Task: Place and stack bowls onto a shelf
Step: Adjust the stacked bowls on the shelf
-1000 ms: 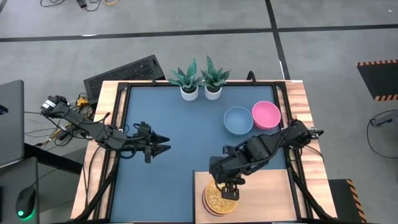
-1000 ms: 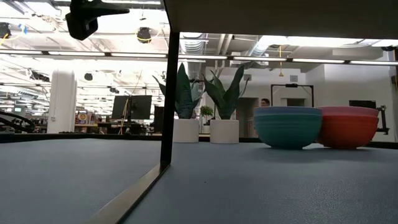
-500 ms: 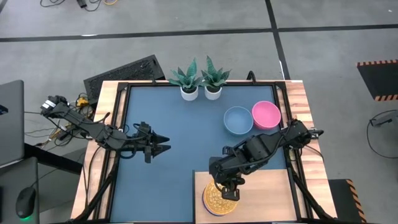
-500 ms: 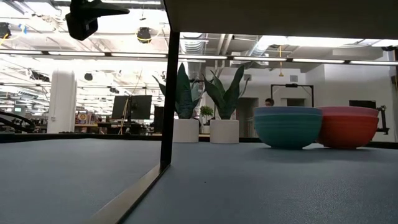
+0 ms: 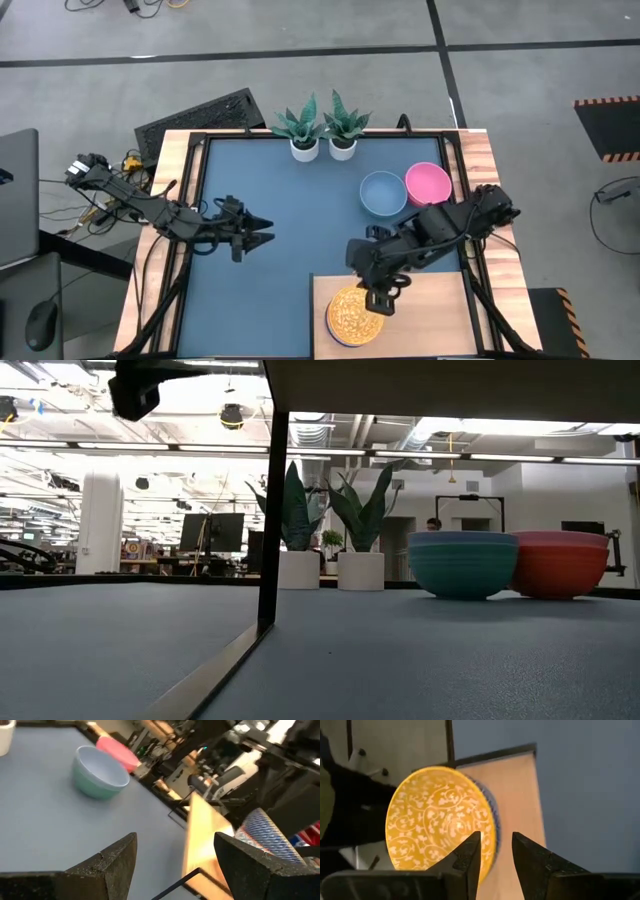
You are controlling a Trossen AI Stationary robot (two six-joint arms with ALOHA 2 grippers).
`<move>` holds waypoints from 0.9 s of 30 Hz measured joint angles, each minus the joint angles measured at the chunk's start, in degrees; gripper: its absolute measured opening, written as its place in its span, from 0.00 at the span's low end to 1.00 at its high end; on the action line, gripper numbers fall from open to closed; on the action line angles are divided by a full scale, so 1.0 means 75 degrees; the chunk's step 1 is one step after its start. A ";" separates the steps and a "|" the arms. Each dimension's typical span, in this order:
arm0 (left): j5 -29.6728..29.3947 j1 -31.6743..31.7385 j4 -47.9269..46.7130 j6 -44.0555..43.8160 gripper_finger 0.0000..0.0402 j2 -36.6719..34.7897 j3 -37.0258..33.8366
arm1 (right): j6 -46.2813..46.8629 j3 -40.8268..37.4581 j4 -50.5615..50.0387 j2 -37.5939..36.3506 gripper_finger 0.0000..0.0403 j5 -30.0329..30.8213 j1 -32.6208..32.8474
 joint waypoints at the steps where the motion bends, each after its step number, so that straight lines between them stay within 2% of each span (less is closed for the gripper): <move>1: 0.0034 0.0000 0.0200 0.0148 0.62 0.0000 0.0000 | 0.0022 0.0000 0.0123 -0.0073 0.33 0.0106 0.0034; 4: 0.0385 0.0000 0.1158 0.0824 0.62 0.0005 0.0000 | -0.0129 0.0003 0.0853 -0.0251 0.32 0.0332 0.0224; 8: 0.1316 -0.0062 0.2501 0.1863 0.60 0.0261 0.0043 | -0.0213 0.0003 0.1211 -0.0287 0.32 0.0913 0.0499; 11: 0.1427 -0.0314 0.2036 0.2150 0.53 0.0734 0.0476 | 0.0033 0.0003 0.0859 -0.0302 0.31 0.1575 0.0636; 15: 0.1405 -0.0823 0.0772 0.2654 0.36 0.1749 0.1675 | 0.0676 0.0003 0.0281 -0.0319 0.31 0.2159 0.0708; 21: 0.0361 -0.1656 -0.2095 0.3375 0.04 0.3405 0.4199 | 0.1479 0.0003 -0.0614 -0.0428 0.31 0.3432 0.0768; 24: -0.0507 -0.2046 -0.2893 0.3404 0.01 0.4235 0.5221 | 0.1703 0.0000 -0.0995 -0.0420 0.31 0.4036 0.0780; 27: -0.1452 -0.2392 -0.3006 0.3342 0.00 0.5020 0.5928 | 0.1307 0.0000 -0.0946 -0.0415 0.31 0.4536 0.0718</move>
